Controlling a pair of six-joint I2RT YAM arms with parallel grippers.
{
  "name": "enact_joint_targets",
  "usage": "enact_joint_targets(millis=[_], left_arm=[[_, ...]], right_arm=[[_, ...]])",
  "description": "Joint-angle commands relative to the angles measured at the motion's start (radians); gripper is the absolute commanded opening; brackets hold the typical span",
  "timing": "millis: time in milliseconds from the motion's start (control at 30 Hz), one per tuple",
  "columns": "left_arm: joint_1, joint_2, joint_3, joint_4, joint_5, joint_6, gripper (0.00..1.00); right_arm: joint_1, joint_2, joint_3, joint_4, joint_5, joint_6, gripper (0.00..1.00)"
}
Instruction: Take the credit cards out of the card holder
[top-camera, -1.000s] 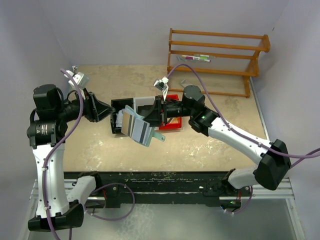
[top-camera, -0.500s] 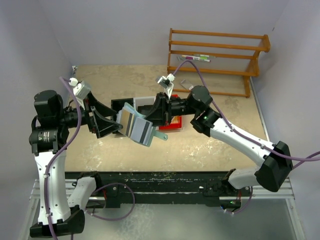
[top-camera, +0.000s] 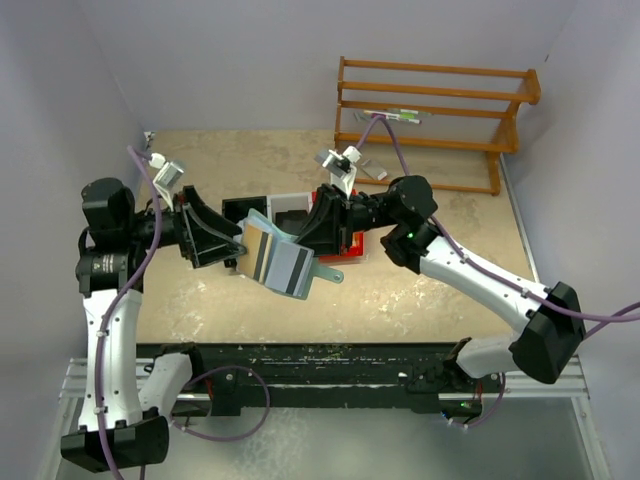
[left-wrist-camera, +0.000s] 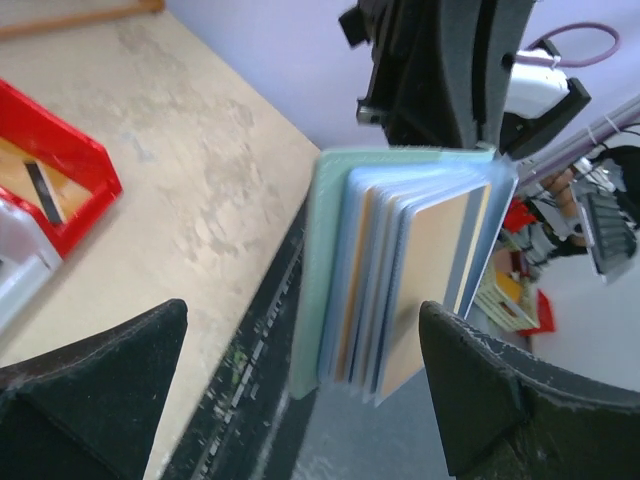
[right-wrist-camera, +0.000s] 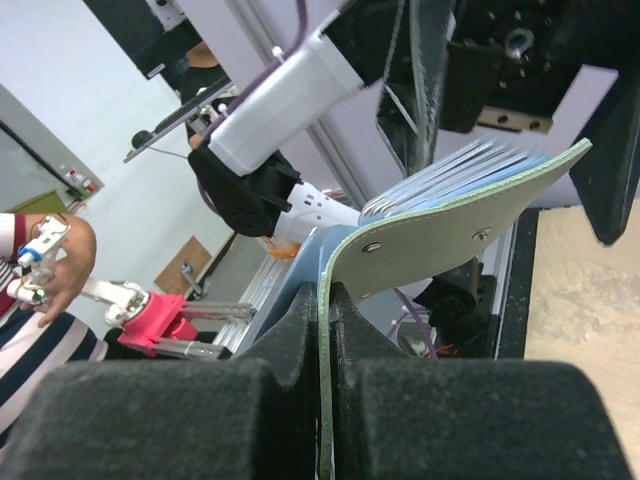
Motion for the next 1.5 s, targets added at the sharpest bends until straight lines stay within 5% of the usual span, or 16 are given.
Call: enact_joint_targets(millis=[0,67,367,667,833,1067,1467], left_arm=[[-0.006,-0.071,-0.140,0.493,0.115,-0.458,0.99],[-0.007,-0.093,-0.167,0.597,0.127,-0.561,0.99],[-0.132,-0.086,-0.143,0.622,0.105,-0.605,0.97],[-0.182,-0.081,-0.167,0.730,0.086,-0.669,0.74],[-0.180,-0.078,-0.126,0.488,0.037,-0.487,1.00],[-0.180,-0.060,-0.190,0.635,0.041,-0.646,0.99],[-0.180,-0.055,-0.162,0.586,0.051,-0.629,0.99]], right_arm=[[0.003,-0.003,0.030,0.159,-0.014,0.061,0.00],[0.002,0.010,0.036,0.180,-0.018,0.076,0.00],[0.002,0.061,0.045,0.271,-0.012,0.134,0.00],[-0.001,0.080,0.037,0.319,-0.046,0.164,0.00],[-0.005,0.074,0.022,0.348,-0.052,0.182,0.00],[-0.006,0.139,0.072,0.568,-0.046,0.347,0.00],[-0.006,0.171,0.116,0.711,-0.073,0.493,0.00]])
